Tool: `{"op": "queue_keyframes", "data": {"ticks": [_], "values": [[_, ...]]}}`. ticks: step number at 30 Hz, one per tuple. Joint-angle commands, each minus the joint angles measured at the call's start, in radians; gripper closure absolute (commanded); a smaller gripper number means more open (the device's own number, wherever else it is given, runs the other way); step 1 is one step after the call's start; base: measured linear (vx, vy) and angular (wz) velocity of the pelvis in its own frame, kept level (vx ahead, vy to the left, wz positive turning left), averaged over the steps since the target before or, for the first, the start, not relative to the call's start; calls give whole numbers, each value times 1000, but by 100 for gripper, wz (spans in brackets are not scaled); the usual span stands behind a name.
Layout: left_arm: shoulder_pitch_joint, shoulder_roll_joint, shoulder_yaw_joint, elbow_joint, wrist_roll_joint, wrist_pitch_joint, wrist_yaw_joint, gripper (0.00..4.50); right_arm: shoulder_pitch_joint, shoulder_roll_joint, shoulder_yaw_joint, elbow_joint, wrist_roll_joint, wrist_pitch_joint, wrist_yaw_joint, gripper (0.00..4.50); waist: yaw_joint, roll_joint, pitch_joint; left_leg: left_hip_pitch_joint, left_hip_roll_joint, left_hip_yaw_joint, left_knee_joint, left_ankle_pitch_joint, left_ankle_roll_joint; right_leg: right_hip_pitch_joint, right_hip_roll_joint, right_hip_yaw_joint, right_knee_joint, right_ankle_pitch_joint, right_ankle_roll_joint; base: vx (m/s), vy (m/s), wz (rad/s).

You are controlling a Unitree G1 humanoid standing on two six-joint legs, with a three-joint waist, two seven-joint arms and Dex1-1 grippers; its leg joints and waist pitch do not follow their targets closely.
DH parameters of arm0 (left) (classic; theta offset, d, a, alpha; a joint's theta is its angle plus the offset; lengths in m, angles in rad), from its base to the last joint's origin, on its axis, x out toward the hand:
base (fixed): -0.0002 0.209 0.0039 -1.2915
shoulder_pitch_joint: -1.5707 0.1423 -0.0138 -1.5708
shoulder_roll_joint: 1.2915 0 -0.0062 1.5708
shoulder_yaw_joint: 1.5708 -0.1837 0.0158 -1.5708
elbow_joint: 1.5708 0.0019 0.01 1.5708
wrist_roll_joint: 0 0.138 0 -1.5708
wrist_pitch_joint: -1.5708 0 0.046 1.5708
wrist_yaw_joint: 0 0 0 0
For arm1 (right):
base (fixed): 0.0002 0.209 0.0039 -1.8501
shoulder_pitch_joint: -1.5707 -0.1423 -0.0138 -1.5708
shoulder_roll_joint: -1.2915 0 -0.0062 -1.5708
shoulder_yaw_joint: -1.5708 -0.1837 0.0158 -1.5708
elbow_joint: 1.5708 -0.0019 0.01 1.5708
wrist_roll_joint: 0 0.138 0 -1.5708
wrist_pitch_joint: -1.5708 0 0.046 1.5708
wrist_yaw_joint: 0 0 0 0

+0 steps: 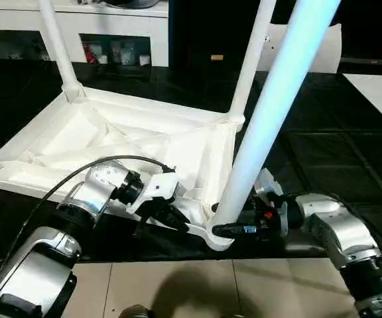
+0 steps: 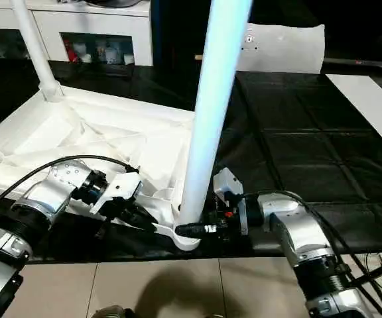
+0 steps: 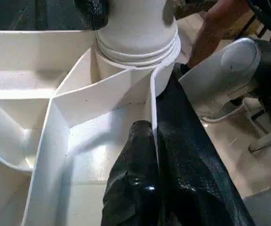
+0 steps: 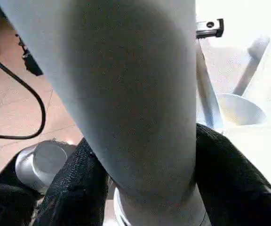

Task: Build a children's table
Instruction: Rotate leg to tighten

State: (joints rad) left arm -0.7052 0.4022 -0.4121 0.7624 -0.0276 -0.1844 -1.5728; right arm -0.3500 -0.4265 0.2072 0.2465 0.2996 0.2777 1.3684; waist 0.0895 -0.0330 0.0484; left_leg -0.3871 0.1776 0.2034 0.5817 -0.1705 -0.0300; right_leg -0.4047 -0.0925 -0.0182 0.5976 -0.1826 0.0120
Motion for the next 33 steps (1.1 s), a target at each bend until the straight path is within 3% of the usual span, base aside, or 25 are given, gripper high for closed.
{"op": "queue_keyframes", "data": {"ticks": [1,4,6,8,10,11,14,15,16,17,20,23,26,33], "values": [[9,-26,-12,-18,20,16,-21,450,-3,2,2,-28,22,30,-7,230,-7,-4,-60,31,57,-12,-68,-222,26,34,-45,23,-57,-166,-254,0,0,0],[-2,-49,-5,-13,42,49,68,450,8,36,-17,-36,20,57,-88,232,-9,-2,-57,31,57,-13,-70,-244,19,30,-45,24,-60,-197,-247,0,0,0],[-15,-96,13,1,40,115,188,450,1,117,-46,-11,-23,52,-270,234,-14,0,-52,33,56,-19,-74,-313,-14,23,-50,26,-69,-306,-221,0,0,0],[-26,-146,36,11,27,169,281,450,-7,190,-68,6,-50,63,-418,237,-31,-3,-49,35,50,-30,-78,-382,-57,17,-53,24,-81,-455,-170,0,0,0],[-33,-181,48,16,23,204,341,450,-13,244,-86,15,-55,85,-514,241,-43,-4,-47,35,47,-32,-78,-403,-66,11,-50,24,-87,-492,-155,0,0,0],[-44,-212,65,31,28,223,404,450,-19,282,-95,23,-64,88,-580,241,-57,-6,-50,29,47,-38,-81,-411,-65,18,-50,22,-88,-502,-141,0,0,0],[-63,-259,93,56,34,253,500,450,-30,341,-110,40,-80,93,-685,243,-77,-5,-54,31,45,-34,-80,-405,-56,12,-46,23,-90,-425,-159,0,0,0],[-91,-321,128,86,37,289,637,450,-54,417,-130,78,-106,85,-825,243,-79,-5,-54,30,45,-32,-78,-405,-53,11,-45,24,-88,-409,-166,0,0,0],[-91,-321,128,86,37,289,637,450,-54,417,-130,78,-106,85,-825,244,-86,-4,-53,30,42,-32,-77,-401,-48,10,-46,25,-92,-411,-172,0,0,0],[-112,-366,153,108,45,311,741,450,-82,480,-159,120,-132,80,-950,244,-90,-2,-54,27,40,-32,-77,-390,-43,14,-45,25,-92,-416,-166,0,0,0],[-130,-411,172,117,55,339,825,450,-119,540,-176,170,-166,63,-1067,244,-92,0,-57,27,41,-30,-76,-365,-37,17,-44,26,-91,-364,-172,0,0,0],[-134,-419,169,116,64,345,841,450,-129,551,-170,184,-177,37,-1076,244,-90,-1,-61,23,39,-24,-71,-314,-4,24,-41,27,-86,-274,-186,0,0,0],[-131,-407,161,114,78,333,828,450,-118,546,-169,172,-177,24,-1053,176,-85,-1,-63,21,38,-22,-69,-267,24,31,-41,26,-83,-231,-192,0,0,0],[-76,-319,137,77,84,242,655,450,-36,461,-177,84,-152,-42,-939,127,-79,-1,-62,19,42,-24,-71,-256,41,37,-43,24,-82,-220,-196,0,0,0]]}}
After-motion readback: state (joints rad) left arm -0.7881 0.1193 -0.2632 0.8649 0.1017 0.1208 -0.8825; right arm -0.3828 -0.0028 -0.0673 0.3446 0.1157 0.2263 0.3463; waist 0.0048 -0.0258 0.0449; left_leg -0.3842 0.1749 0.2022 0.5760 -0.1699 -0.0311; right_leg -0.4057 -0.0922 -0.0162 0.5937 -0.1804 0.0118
